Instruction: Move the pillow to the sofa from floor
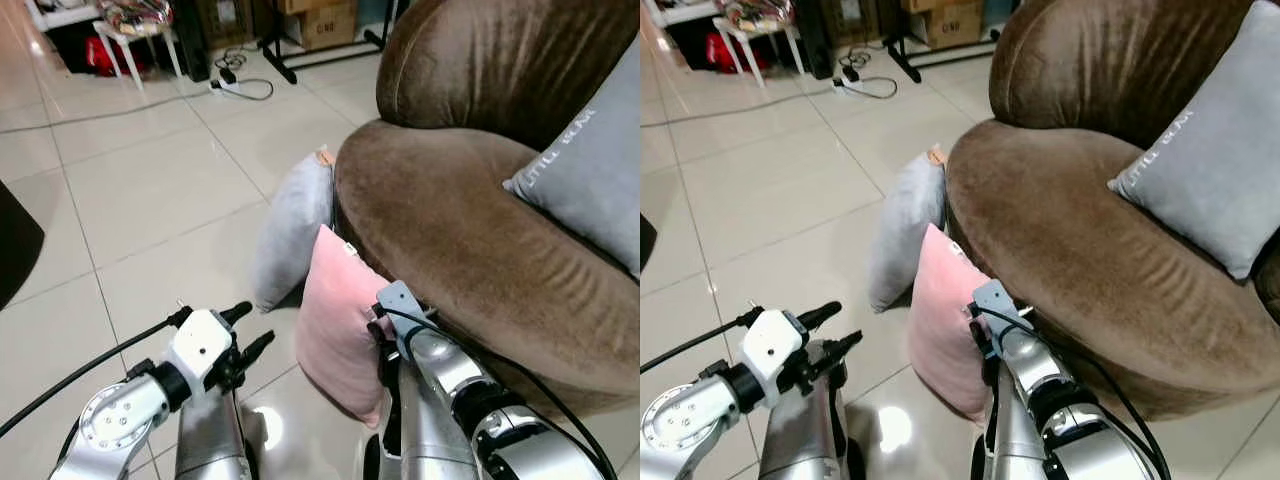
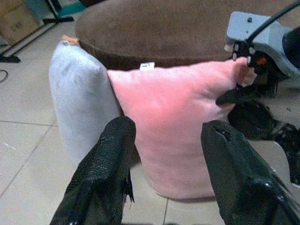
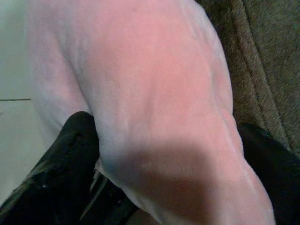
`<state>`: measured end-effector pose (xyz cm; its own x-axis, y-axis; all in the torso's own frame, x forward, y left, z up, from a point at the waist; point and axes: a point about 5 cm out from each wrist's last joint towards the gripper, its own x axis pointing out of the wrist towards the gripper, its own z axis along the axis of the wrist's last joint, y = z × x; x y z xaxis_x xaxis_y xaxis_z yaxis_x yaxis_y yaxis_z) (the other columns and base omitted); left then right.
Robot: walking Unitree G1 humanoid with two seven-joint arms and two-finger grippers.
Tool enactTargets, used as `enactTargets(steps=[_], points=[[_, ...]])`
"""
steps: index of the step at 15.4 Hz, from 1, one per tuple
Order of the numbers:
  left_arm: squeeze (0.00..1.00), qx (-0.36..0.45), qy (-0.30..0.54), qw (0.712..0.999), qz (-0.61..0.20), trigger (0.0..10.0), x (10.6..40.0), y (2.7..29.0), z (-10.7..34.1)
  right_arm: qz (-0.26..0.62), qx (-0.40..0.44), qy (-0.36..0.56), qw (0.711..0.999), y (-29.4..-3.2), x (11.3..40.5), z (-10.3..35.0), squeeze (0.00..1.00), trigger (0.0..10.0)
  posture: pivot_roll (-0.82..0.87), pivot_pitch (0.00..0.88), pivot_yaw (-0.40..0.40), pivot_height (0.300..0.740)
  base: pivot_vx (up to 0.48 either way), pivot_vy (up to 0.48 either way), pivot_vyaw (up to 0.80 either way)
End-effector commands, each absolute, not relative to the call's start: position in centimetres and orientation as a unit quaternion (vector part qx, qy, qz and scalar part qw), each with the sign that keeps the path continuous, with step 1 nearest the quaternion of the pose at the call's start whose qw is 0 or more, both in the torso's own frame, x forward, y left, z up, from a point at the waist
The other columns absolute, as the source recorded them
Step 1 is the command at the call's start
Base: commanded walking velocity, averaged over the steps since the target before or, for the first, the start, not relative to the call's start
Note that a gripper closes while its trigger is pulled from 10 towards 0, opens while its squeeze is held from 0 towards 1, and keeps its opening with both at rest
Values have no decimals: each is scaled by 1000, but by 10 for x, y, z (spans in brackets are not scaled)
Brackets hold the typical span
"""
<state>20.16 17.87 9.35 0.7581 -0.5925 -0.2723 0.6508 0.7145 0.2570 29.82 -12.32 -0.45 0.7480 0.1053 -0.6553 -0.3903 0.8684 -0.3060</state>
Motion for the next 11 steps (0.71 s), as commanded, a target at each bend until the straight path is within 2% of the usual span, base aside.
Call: enactTargets(steps=[1, 11], points=[[0, 172, 86, 920, -340, 10000, 199, 179, 97, 138, -234, 327, 905, -123, 299, -5, 0, 0, 83, 127, -20, 457, 0, 0, 0], [0, 163, 99, 918, -349, 10000, 195, 176, 96, 160, -219, 322, 907, -115, 295, -10, 0, 0, 87, 133, -33, 457, 0, 0, 0]])
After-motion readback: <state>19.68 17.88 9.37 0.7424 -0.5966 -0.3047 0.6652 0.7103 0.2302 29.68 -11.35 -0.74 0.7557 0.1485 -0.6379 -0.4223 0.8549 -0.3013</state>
